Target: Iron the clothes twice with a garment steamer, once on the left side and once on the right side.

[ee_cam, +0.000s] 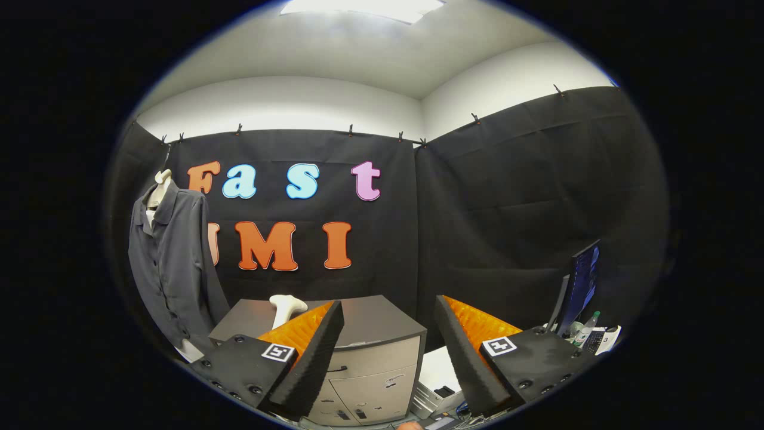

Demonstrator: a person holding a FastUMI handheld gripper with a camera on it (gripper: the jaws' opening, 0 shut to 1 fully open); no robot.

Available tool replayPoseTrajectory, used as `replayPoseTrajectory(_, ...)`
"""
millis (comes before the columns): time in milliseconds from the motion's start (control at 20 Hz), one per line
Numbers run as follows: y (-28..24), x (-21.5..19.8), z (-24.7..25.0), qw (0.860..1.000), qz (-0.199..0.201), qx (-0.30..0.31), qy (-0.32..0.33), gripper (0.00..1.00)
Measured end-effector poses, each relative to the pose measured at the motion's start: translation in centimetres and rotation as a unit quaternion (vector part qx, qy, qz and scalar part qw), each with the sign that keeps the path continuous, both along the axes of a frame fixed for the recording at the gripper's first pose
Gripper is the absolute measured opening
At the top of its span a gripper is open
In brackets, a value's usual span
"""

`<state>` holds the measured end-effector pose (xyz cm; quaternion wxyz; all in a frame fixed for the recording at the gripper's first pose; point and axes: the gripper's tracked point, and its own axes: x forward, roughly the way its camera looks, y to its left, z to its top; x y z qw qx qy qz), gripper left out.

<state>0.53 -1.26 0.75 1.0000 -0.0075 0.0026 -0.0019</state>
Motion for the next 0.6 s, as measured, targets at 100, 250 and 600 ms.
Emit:
replayPoseTrajectory(100, 0.0, 0.0, 0.2, 1.000, 0.001, 0.000, -0.002, 0.98)
replayPoseTrajectory(250, 0.1, -0.1, 0.4, 1.000, 0.008, 0.001, -0.003, 0.98)
replayPoseTrajectory(600, 2.4, 0.4, 0.4, 0.999, 0.044, 0.002, 0.003, 0.98)
